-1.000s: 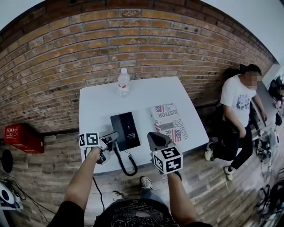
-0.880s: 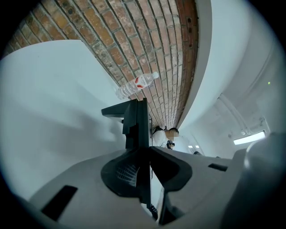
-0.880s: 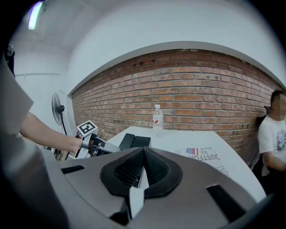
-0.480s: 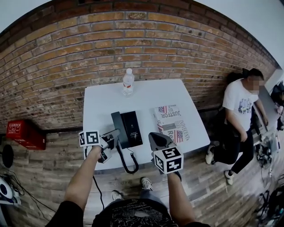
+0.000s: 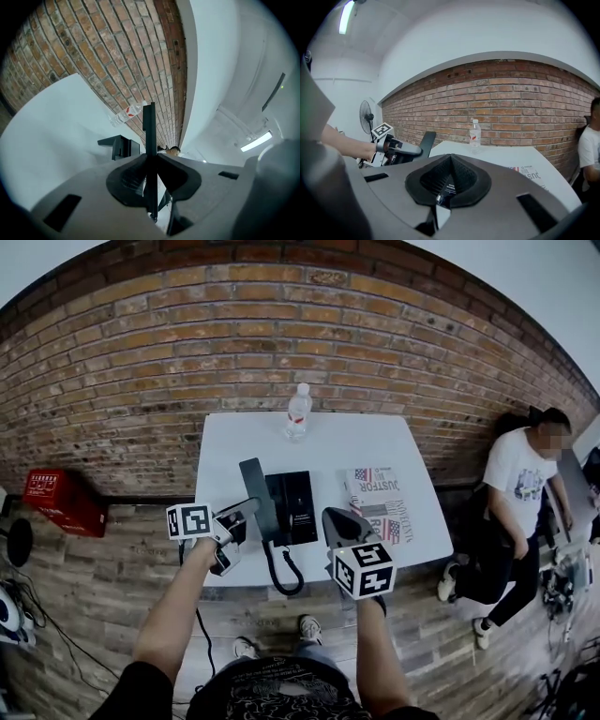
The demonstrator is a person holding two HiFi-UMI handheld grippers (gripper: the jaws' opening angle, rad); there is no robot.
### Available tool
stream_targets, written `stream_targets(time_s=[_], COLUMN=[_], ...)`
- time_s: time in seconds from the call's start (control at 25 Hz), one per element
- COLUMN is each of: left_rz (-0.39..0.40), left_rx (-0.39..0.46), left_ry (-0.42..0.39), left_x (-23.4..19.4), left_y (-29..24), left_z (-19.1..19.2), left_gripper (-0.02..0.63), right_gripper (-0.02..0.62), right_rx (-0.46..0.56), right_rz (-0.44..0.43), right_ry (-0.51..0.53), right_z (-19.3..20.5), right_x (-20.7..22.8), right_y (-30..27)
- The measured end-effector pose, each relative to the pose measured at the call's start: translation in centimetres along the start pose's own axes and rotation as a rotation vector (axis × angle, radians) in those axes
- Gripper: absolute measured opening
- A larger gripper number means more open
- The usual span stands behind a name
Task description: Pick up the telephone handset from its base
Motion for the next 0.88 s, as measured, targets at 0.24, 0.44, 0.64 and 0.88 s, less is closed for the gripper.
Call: stream_targets(time_s=[0.24, 0.44, 0.64, 0.88], left_rz=[-0.010, -0.018, -0.046, -0.104], left_rx=[0.073, 0.149, 0.210, 0.314], left_ry=[-0.048, -0.086, -0.137, -0.196], left_x=[1.4, 3.0, 4.1, 5.1], left_y=[4.0, 7.3, 10.8, 15.3], left_z=[-2.4, -4.0, -5.5, -7.3], left_gripper=[0.072, 0.072, 0.072, 0.072], right_gripper=[0.000, 0.000, 0.000, 0.000], right_rx=[0.039, 0.066, 0.089, 0.124], right_rz=[-0.022, -0.051, -0.073, -0.090], right_ry=[0.018, 0.033, 0.040, 0.047], right_z=[-2.0, -3.1, -4.2, -5.3], right_x=[-2.2, -3.9, -5.8, -7.9], right_y=[-1.2, -1.8, -2.6, -3.4])
Point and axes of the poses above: the fingertips, and each gripper's own axes: y backward along the fingers, x to its right, z out of its underside, the point moved 1 cm from there along y, backward along the fingers, and after that the axes turned 6 degrees about -z, right-handed, at the moved point
